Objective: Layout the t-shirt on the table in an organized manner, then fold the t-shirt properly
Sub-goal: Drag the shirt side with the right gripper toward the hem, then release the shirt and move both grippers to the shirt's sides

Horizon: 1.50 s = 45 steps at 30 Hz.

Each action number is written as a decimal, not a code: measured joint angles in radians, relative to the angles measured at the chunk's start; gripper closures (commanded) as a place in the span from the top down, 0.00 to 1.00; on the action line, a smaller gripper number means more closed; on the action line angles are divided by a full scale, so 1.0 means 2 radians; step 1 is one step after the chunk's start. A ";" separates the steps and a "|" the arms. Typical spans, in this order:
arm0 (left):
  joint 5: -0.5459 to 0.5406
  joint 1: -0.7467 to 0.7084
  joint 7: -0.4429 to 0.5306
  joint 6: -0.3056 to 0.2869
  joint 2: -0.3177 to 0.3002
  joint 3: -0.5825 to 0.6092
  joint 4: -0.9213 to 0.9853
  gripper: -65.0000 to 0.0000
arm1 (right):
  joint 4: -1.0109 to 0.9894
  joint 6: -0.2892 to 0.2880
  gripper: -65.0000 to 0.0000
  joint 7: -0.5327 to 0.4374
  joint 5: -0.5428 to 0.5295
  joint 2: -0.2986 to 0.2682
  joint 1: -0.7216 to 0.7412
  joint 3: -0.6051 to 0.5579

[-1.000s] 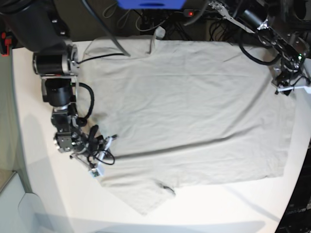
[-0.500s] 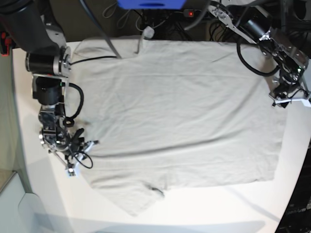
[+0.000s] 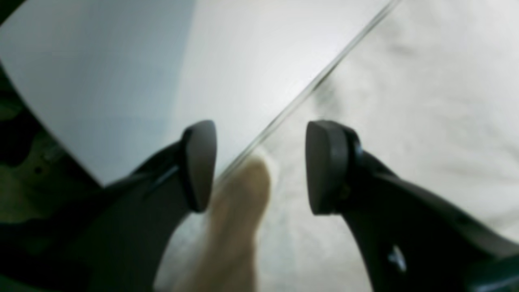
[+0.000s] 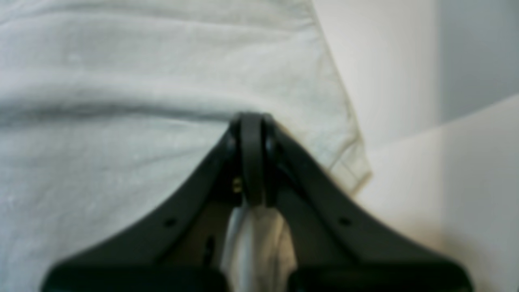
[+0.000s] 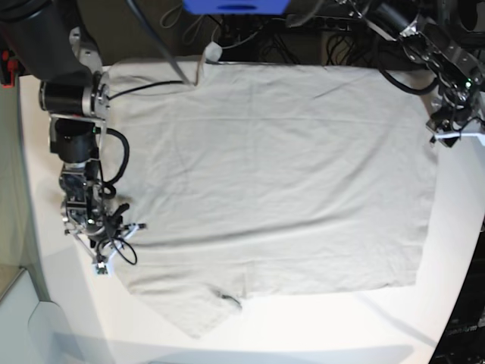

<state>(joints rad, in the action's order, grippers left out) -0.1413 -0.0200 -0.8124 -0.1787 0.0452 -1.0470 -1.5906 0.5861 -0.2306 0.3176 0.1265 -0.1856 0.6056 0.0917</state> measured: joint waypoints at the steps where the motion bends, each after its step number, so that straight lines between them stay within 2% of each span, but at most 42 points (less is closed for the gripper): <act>1: -0.001 -0.004 0.001 0.000 0.003 0.000 0.000 0.52 | 0.000 0.000 0.00 0.000 0.000 0.000 0.000 0.000; 6: 0.000 -0.023 -0.005 0.000 0.023 0.001 -0.001 0.52 | 0.001 0.004 0.00 0.001 0.000 0.003 0.000 0.000; 14: 0.004 -0.010 0.006 0.000 0.024 0.007 0.024 0.52 | 0.028 0.004 0.00 0.014 0.006 0.004 -0.001 0.000; 16: 0.003 -0.004 0.022 0.000 0.019 0.017 0.041 0.52 | 0.046 0.004 0.00 0.019 0.006 0.004 -0.002 0.000; 18: 0.001 0.000 0.030 0.000 0.014 0.023 0.055 0.52 | 0.062 0.002 0.00 0.049 0.006 0.004 0.000 0.001; 22: 0.000 0.023 0.035 0.000 -0.002 0.023 0.084 0.52 | 0.102 -0.025 0.00 0.086 -0.027 0.005 -0.010 0.026; 25: -0.001 0.034 0.032 0.000 -0.015 0.024 0.102 0.52 | 0.146 -0.026 0.00 0.111 -0.027 0.003 -0.037 0.031; 33: -0.005 0.059 0.031 -0.004 -0.043 0.022 0.139 0.52 | 0.205 -0.027 0.00 0.116 -0.028 0.005 -0.079 0.029; 37: -0.001 0.063 0.012 -0.002 -0.041 0.021 0.127 0.52 | 0.205 -0.027 0.00 0.118 -0.028 0.006 -0.092 0.029; 39: 0.002 0.061 -0.004 0.000 -0.031 0.022 0.103 0.52 | 0.205 -0.027 0.00 0.119 -0.028 0.006 -0.093 0.029; 44: -0.001 0.060 -0.004 0.000 -0.011 0.021 0.037 0.52 | 0.205 -0.027 0.00 0.119 -0.028 0.003 -0.090 0.029; 45: -0.002 0.060 -0.020 0.000 -0.009 0.021 0.025 0.52 | 0.205 -0.027 0.00 0.125 -0.028 0.002 -0.090 0.029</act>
<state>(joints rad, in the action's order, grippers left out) -0.1448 0.1005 -0.8516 -0.1791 0.0269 -1.0046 -1.5398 0.9970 -0.2840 0.5674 0.0708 -0.1825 0.4255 0.1505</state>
